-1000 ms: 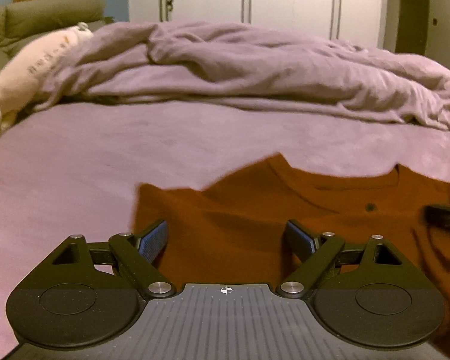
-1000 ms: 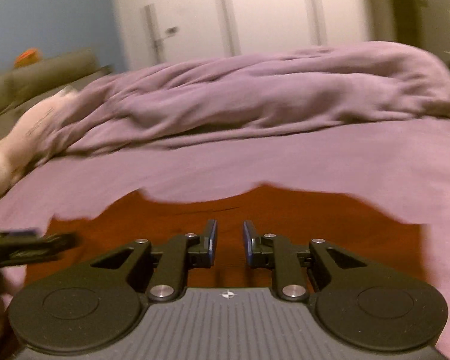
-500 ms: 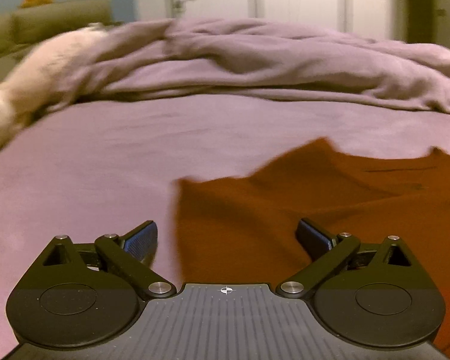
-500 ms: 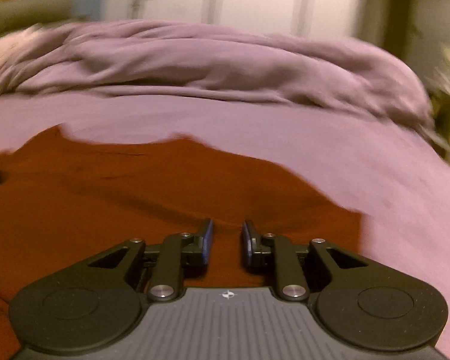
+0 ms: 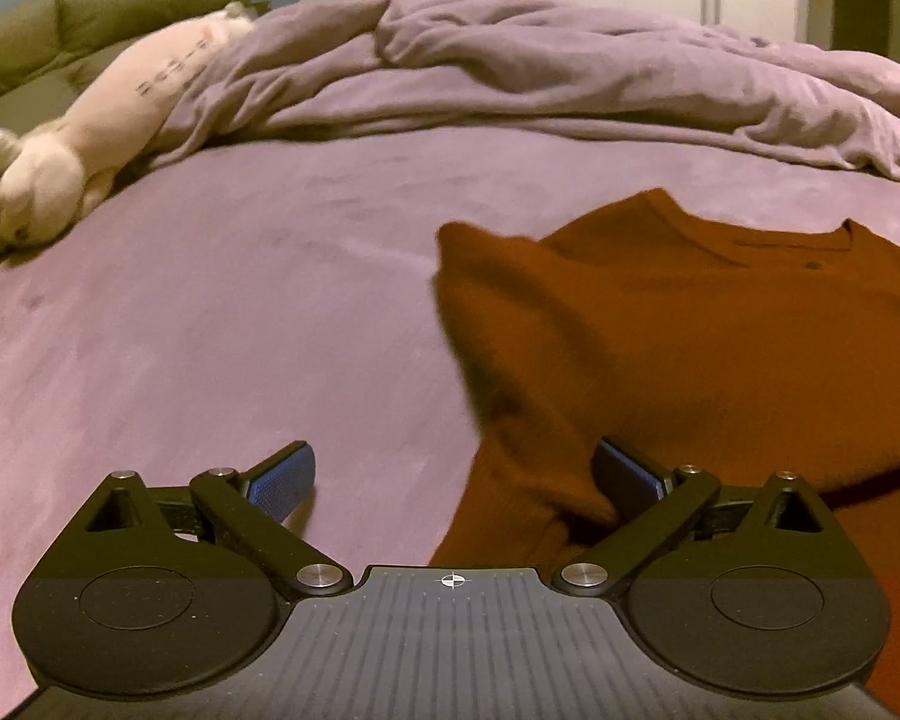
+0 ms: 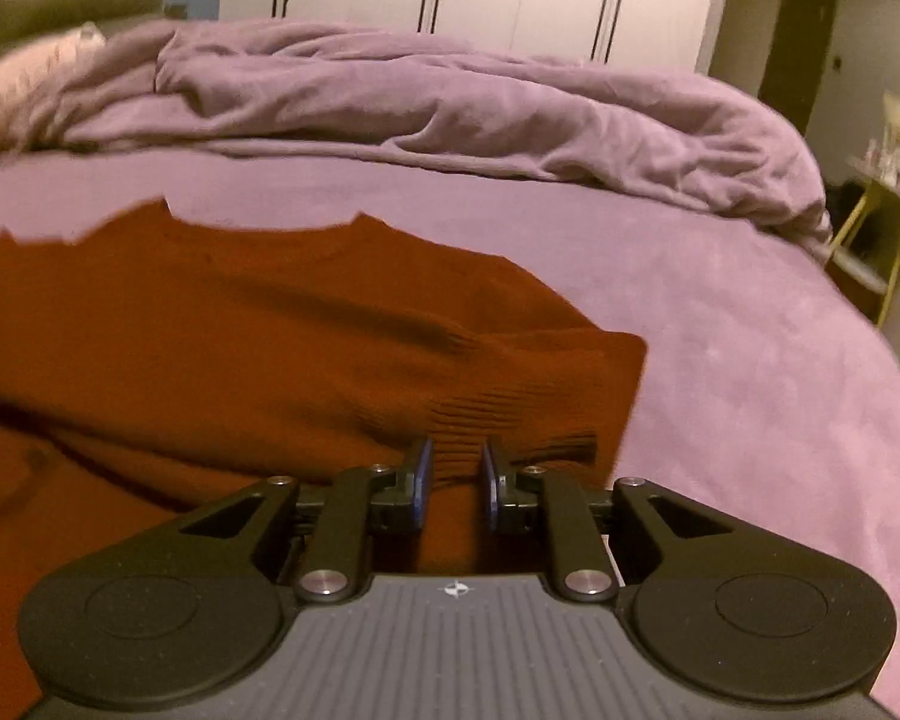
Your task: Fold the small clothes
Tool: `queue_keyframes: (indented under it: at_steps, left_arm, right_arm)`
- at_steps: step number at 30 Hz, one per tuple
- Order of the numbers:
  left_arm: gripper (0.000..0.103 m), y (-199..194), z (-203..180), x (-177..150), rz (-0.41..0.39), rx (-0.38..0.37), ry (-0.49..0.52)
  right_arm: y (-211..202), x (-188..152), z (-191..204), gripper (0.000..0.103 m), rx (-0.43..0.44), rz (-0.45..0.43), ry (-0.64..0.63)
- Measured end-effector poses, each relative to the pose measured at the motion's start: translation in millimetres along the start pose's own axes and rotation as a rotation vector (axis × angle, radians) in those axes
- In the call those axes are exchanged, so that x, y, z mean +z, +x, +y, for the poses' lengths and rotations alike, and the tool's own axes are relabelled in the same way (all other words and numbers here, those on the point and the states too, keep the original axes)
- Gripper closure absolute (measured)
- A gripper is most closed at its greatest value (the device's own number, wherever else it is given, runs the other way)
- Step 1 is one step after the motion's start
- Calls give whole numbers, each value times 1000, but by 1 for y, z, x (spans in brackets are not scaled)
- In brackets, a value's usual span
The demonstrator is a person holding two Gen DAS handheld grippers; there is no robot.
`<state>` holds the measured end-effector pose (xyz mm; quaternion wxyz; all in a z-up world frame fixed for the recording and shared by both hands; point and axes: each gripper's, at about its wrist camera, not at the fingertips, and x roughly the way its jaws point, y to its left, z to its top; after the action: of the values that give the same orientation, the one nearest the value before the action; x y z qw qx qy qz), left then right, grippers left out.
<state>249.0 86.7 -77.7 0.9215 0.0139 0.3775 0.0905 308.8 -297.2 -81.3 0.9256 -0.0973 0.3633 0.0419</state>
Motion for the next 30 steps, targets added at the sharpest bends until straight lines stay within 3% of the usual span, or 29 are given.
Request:
queue_keyframes:
  at_steps: [3, 6, 9, 13, 17, 21, 23, 25, 27, 30]
  left_arm:
    - [1, -22, 14, -9, 34, -35, -22]
    - [1, -52, 24, -35, 81, -26, 42]
    - [1, -89, 40, -72, 91, -49, 77]
    - [1, -125, 60, -109, 150, -84, 22]
    - [1, -145, 70, -137, 177, -97, -53]
    - [2, -153, 79, -151, 203, -128, -95]
    - [6, -152, 83, -155, 220, -142, -112]
    - [20, -149, 89, -157, 257, -169, -146]
    - [22, -150, 93, -158, 266, -178, -173]
    - [35, -151, 94, -155, 274, -203, -164]
  right_arm:
    - [-19, 5, -2, 87, -52, 73, 6]
    - [-64, -11, -10, 82, -17, 72, 74]
    - [-115, -52, -19, 79, 39, 102, 177]
    - [-177, -119, -19, 69, 74, 137, 265]
    - [-207, -159, -21, 67, 103, 162, 325]
    - [-219, -179, -27, 64, 106, 187, 364]
    - [-221, -188, -29, 64, 131, 199, 382]
    - [-218, -193, -30, 64, 142, 213, 399]
    - [-214, -193, -32, 64, 156, 223, 428]
    - [-212, -193, -34, 64, 167, 219, 454]
